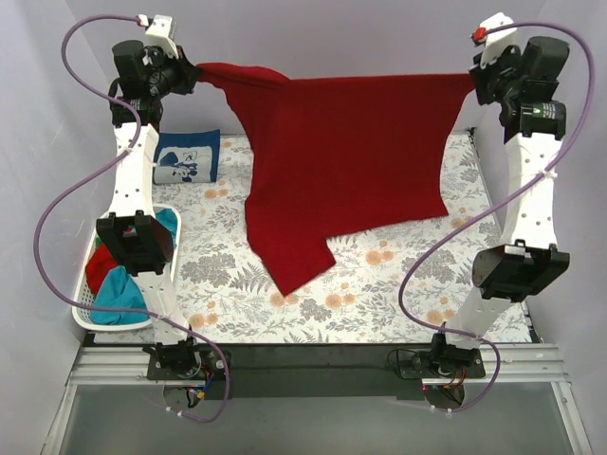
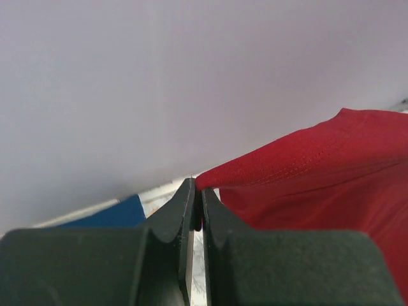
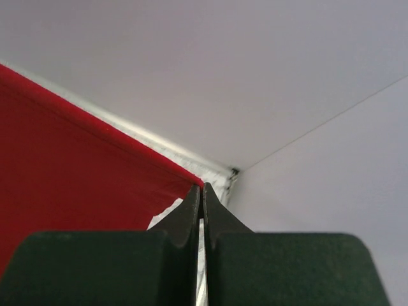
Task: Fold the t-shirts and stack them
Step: Flatten the tshirt out
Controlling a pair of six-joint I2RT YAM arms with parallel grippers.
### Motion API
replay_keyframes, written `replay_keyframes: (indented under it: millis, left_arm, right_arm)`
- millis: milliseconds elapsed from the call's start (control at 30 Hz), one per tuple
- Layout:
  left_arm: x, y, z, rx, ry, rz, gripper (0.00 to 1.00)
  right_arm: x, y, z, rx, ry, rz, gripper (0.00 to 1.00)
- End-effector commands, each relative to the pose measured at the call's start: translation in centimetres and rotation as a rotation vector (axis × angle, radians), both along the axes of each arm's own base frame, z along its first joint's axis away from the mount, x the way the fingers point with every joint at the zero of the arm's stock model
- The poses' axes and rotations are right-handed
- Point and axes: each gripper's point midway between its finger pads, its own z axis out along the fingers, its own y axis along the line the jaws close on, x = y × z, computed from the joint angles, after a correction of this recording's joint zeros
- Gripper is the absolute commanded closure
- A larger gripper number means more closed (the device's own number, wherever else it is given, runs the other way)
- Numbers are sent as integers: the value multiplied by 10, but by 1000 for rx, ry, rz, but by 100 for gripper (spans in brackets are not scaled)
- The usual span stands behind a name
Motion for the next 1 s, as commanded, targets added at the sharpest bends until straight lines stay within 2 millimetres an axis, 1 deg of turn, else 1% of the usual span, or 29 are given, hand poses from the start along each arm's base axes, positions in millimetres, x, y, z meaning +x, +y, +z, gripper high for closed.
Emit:
replay_keyframes:
  millis: [0,33,67,100,133,167,200,233,267,300,333,367,400,433,467,500,533,567,633,667,700,733,767,833,867,900,933,967]
  left_arm:
    - [-74,20,171,-5,-416,124,100]
    - [-81,20,177,-12,-442,133,100]
    - [-91,21,187,-16,-471,141,100]
    - [-121,21,213,-17,-532,152,100]
    - [-132,20,219,-15,-557,153,100]
    - [-137,20,215,-11,-562,158,100]
    - [-174,19,241,-4,-636,166,100]
    - [-186,21,246,5,-661,183,100]
    - [-192,22,240,17,-668,192,100]
    - [-207,25,247,52,-706,217,100]
    - [-243,29,265,60,-771,259,100]
    - [-260,32,273,79,-817,284,100]
    - [-262,36,260,120,-809,310,100]
    - [-302,37,277,130,-885,338,100]
    - [-316,42,282,134,-920,377,100]
    - [-326,45,279,145,-928,398,100]
    - [-339,48,284,164,-954,429,100]
    - [-363,55,294,152,-996,481,100]
    - [-385,64,306,175,-1046,551,100]
    - [-397,65,314,186,-1077,571,100]
    - [-404,74,319,182,-1085,627,100]
    - [-417,75,331,187,-1119,646,100]
    - [-417,77,334,219,-1124,665,100]
    - [-414,75,338,250,-1126,656,100]
    - [-410,73,337,276,-1110,645,100]
    - [-396,66,331,314,-1092,591,100]
    - [-384,62,321,338,-1048,555,100]
    - [-365,57,303,364,-999,512,100]
  right_arm:
    - [-49,-20,143,-59,-440,-123,99]
    - [-58,-23,153,-64,-476,-149,99]
    - [-69,-22,165,-71,-516,-152,99]
    - [-90,-21,183,-85,-586,-159,99]
    - [-102,-20,191,-87,-617,-167,99]
    - [-113,-20,198,-90,-644,-172,99]
    - [-133,-17,206,-94,-683,-172,99]
    - [-146,-15,211,-98,-711,-176,99]
    - [-177,-12,224,-106,-763,-181,99]
    - [-189,-11,226,-111,-786,-185,99]
    - [-194,-12,218,-125,-792,-197,99]
    - [-225,-9,229,-135,-843,-203,99]
    - [-241,-7,237,-144,-889,-209,99]
    - [-251,-7,236,-163,-907,-217,99]
    - [-281,-4,247,-174,-965,-224,99]
    - [-293,-2,250,-188,-987,-225,99]
    - [-306,-2,254,-200,-1014,-238,99]
    - [-328,-1,262,-220,-1062,-254,99]
    - [-348,-3,272,-231,-1103,-289,99]
    - [-364,-2,283,-239,-1140,-301,99]
    - [-370,-2,288,-254,-1156,-310,99]
    - [-376,-1,294,-261,-1173,-308,99]
    - [-379,0,301,-268,-1190,-305,99]
    - [-372,2,304,-295,-1185,-294,99]
    - [-355,0,298,-302,-1155,-289,99]
    - [-342,-1,292,-321,-1123,-284,99]
    - [-330,-1,284,-332,-1096,-269,99]
    - [-315,-2,273,-343,-1059,-260,99]
